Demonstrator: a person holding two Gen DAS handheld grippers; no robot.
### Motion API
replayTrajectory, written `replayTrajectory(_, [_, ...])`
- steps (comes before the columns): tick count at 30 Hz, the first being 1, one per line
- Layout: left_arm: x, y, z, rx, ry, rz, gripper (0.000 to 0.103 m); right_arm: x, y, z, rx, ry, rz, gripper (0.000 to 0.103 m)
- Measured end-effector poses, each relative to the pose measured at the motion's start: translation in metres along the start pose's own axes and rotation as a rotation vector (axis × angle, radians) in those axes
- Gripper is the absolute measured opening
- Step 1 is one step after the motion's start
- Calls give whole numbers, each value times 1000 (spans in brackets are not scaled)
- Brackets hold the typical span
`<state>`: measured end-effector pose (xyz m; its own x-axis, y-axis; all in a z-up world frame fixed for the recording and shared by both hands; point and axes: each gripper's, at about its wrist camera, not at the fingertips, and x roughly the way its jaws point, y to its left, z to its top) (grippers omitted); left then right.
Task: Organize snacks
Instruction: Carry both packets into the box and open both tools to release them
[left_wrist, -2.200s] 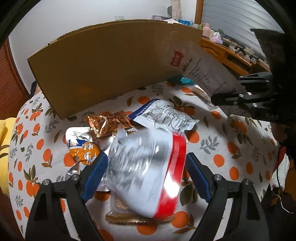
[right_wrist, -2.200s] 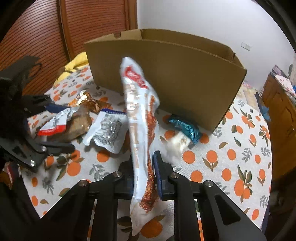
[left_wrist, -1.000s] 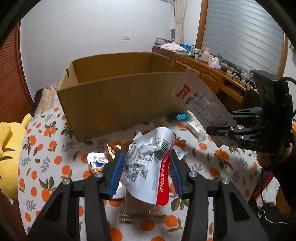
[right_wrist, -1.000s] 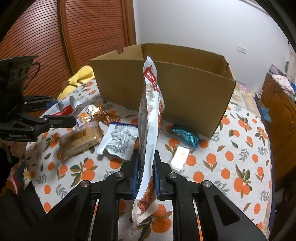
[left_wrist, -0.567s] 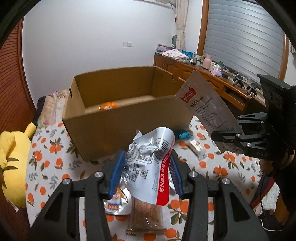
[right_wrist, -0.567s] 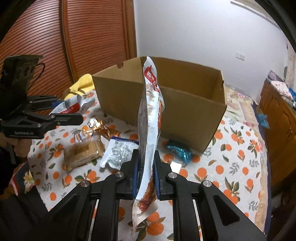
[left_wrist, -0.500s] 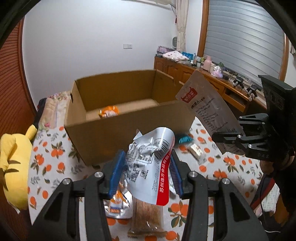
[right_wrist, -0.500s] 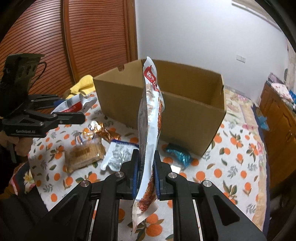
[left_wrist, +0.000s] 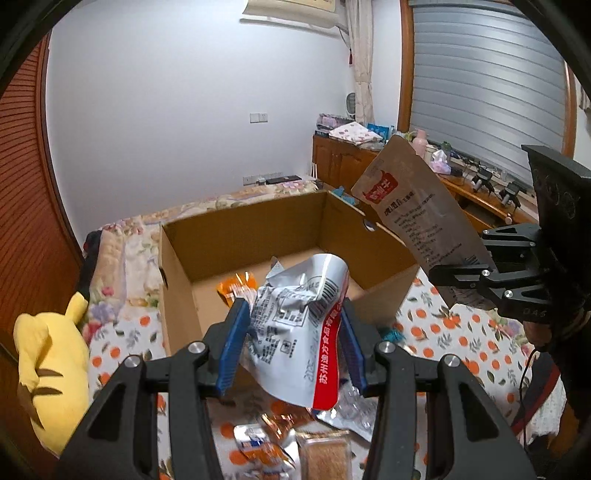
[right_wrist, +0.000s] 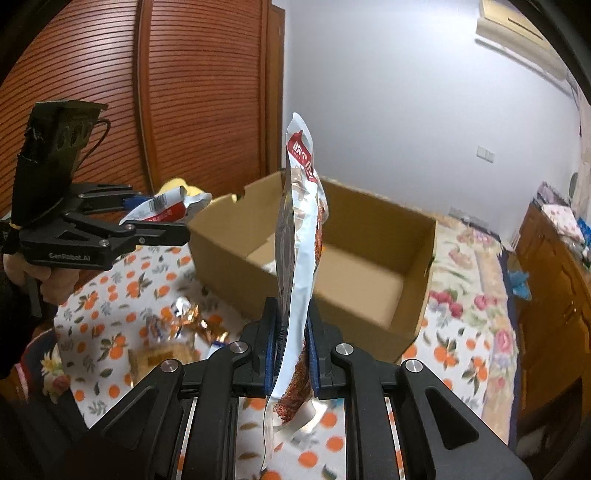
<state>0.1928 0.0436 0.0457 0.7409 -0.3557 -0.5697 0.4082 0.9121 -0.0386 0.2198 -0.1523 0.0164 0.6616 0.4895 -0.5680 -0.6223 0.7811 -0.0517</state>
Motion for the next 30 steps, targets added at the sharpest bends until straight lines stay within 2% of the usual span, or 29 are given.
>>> replayTrajectory(7, [12, 15, 22, 11, -20, 18, 47, 15, -8, 32, -35, -21, -16, 12])
replayTrajectory(15, [44, 30, 32, -2, 10, 29, 48, 48, -18, 57, -53, -9, -8, 12])
replayTrajectory(23, [75, 45, 31, -47, 49, 69, 49, 87, -30, 67, -50, 34, -4, 12])
replayTrajectory(30, [90, 52, 30, -60, 65, 90, 50, 115, -36, 62, -50, 80, 4, 12])
